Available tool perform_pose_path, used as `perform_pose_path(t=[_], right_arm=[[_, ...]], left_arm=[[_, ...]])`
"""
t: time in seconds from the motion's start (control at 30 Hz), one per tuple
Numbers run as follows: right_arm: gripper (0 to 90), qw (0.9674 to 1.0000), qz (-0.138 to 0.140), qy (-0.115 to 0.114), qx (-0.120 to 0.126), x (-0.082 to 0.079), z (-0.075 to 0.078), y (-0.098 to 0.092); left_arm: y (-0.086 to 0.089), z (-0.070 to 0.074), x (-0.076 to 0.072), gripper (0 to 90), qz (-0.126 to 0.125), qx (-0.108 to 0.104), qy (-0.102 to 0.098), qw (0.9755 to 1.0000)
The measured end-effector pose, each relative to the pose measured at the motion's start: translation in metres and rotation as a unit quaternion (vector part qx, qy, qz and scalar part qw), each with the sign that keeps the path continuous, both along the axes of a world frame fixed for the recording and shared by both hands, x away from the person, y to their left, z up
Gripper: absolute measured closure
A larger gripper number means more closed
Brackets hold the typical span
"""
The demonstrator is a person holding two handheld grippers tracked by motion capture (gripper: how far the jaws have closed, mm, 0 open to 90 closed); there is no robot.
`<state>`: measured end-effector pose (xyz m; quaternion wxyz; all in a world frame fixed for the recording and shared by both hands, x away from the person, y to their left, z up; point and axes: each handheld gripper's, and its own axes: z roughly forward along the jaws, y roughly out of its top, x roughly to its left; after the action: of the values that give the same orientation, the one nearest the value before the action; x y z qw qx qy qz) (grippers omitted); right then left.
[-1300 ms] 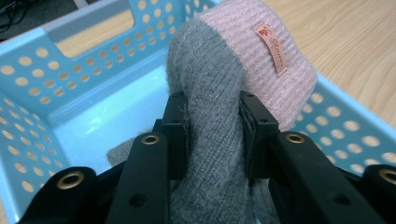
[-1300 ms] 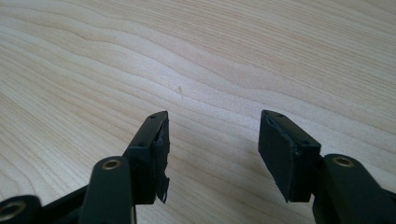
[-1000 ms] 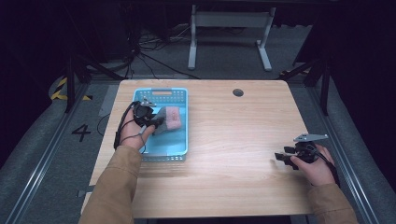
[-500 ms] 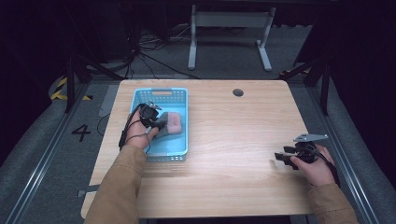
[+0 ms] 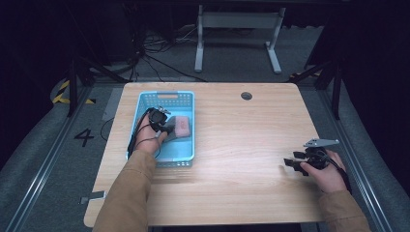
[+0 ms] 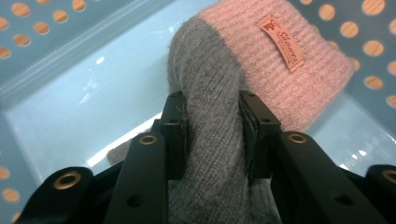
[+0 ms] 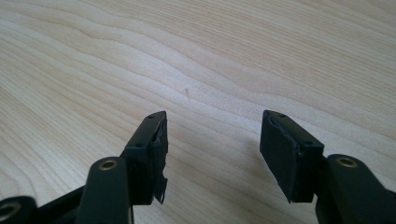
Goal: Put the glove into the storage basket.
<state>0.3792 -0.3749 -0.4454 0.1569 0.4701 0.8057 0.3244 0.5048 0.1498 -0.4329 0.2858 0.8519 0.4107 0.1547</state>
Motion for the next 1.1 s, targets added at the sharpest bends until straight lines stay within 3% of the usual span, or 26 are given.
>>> perform_pose_path(t=[0.43,0.57,0.7,0.8,1.1], right_arm=[[42.2,1.0,0.001,-0.001,0.003,0.0,0.001,-0.001],[42.2,1.0,0.003,-0.003,0.003,0.0,0.001,0.0],[42.2,1.0,0.004,-0.002,0.004,0.0,0.002,0.001],[42.1,1.0,0.006,-0.005,0.004,0.001,0.003,0.004],[42.1,0.9998,0.019,-0.009,0.005,0.006,0.007,0.013]], left_arm=[[-0.001,-0.006,0.004,64.2,0.005,-0.008,-0.003,1.0],[-0.001,-0.007,0.004,48.8,0.028,-0.007,-0.019,0.9994],[-0.001,-0.004,0.001,37.0,0.032,-0.028,-0.048,0.998],[-0.003,0.002,-0.003,34.0,0.032,-0.036,-0.067,0.9966],[-0.013,0.033,-0.025,35.6,0.018,-0.075,-0.086,0.9933]])
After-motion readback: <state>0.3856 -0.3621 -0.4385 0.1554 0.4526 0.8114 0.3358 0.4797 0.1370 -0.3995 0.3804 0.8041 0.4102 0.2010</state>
